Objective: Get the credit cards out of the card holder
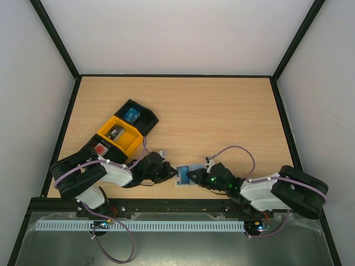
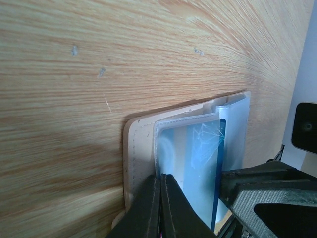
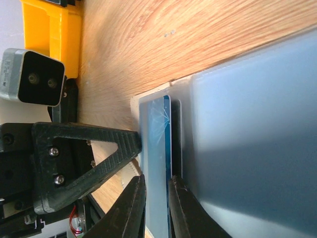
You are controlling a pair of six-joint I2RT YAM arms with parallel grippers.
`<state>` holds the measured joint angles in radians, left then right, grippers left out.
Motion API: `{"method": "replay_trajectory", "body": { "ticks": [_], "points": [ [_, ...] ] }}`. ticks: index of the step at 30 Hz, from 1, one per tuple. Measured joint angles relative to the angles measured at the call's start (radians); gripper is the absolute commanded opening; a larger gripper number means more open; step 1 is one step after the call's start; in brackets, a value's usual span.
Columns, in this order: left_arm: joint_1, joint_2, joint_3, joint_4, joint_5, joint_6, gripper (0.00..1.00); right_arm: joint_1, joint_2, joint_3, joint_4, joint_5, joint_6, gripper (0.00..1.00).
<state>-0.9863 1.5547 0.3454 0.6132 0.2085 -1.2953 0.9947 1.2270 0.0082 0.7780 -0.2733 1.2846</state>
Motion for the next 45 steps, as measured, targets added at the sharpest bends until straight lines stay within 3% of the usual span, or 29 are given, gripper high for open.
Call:
{"method": "replay_trajectory", "body": {
  "ticks": [9,12,17,19,23,25,36,45],
  "points": [
    [0.0,0.013,0.0,0.02,0.002,-0.003,0.03,-0.009,0.106,0.0,0.072,-0.015,0.007,0.09],
    [0.0,0.013,0.0,0.02,-0.006,-0.003,0.03,-0.015,0.145,0.0,0.116,-0.023,0.007,0.02],
    [0.004,0.012,0.0,0.02,-0.029,-0.002,0.04,-0.027,0.219,0.0,0.202,-0.035,0.024,0.02],
    [0.004,0.011,0.0,0.016,-0.035,0.003,0.07,-0.031,0.236,0.0,0.225,-0.039,0.03,0.02],
    [0.006,0.002,0.011,-0.006,-0.04,0.015,0.23,-0.04,0.255,0.0,0.253,-0.045,0.044,0.02],
    [0.007,-0.005,0.018,-0.019,-0.039,0.025,0.26,-0.04,0.259,0.0,0.262,-0.045,0.045,0.02],
    [0.012,-0.033,0.024,-0.077,-0.064,0.039,0.19,-0.041,0.26,0.0,0.396,-0.069,0.052,0.02],
    [0.013,-0.031,0.022,-0.074,-0.064,0.038,0.13,-0.039,0.211,0.0,0.354,-0.07,0.041,0.02]
  ]
}}
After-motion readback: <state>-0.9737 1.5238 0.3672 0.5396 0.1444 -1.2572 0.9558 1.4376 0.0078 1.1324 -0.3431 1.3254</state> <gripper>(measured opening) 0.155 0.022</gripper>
